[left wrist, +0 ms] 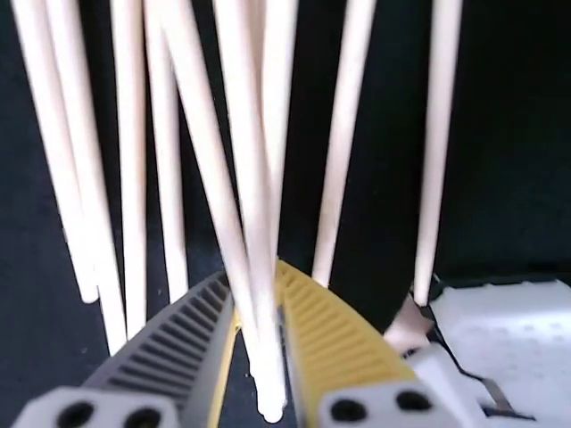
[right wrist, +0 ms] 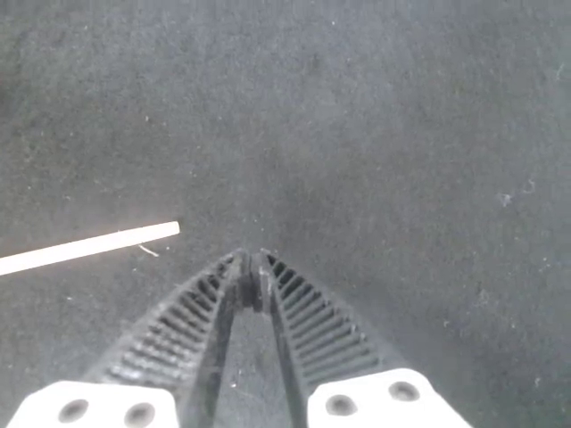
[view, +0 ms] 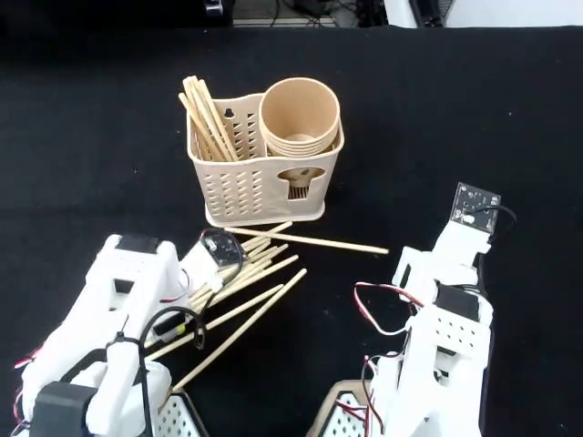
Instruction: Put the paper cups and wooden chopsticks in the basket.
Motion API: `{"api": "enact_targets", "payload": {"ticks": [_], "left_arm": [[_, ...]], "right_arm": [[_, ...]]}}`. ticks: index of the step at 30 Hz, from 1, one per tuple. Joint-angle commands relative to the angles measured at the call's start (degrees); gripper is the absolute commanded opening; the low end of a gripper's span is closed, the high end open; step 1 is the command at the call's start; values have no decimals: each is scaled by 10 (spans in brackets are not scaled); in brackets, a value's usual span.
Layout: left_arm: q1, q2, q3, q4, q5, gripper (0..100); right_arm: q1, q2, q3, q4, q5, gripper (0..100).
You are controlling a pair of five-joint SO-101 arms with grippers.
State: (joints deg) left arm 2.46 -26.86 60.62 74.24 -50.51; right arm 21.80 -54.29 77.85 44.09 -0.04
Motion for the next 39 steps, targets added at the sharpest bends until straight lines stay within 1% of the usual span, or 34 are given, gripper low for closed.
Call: {"api": "enact_targets", "payload": {"ticks": [1, 9, 12, 18, 21, 24, 33, 39], "left_arm": [[7, -5, -34, 21, 2, 30], [7, -24, -35, 25, 2, 30], [7, -76, -36, 59, 2, 30], [6, -236, -20, 137, -32, 29], [1, -293, -11, 144, -39, 29], [6, -319, -18, 148, -39, 29], [7, -331, -83, 155, -39, 29], [7, -331, -206, 244, -39, 29]], "right_arm": [[4, -10, -2, -10, 0, 15], [4, -10, -2, -10, 0, 15], [4, -10, -2, -10, 0, 15], [4, -10, -2, -10, 0, 15], [4, -10, -3, -10, 0, 15], [4, -10, -3, -10, 0, 15], [4, -10, -3, -10, 0, 15], [4, -10, -3, -10, 0, 15]]}}
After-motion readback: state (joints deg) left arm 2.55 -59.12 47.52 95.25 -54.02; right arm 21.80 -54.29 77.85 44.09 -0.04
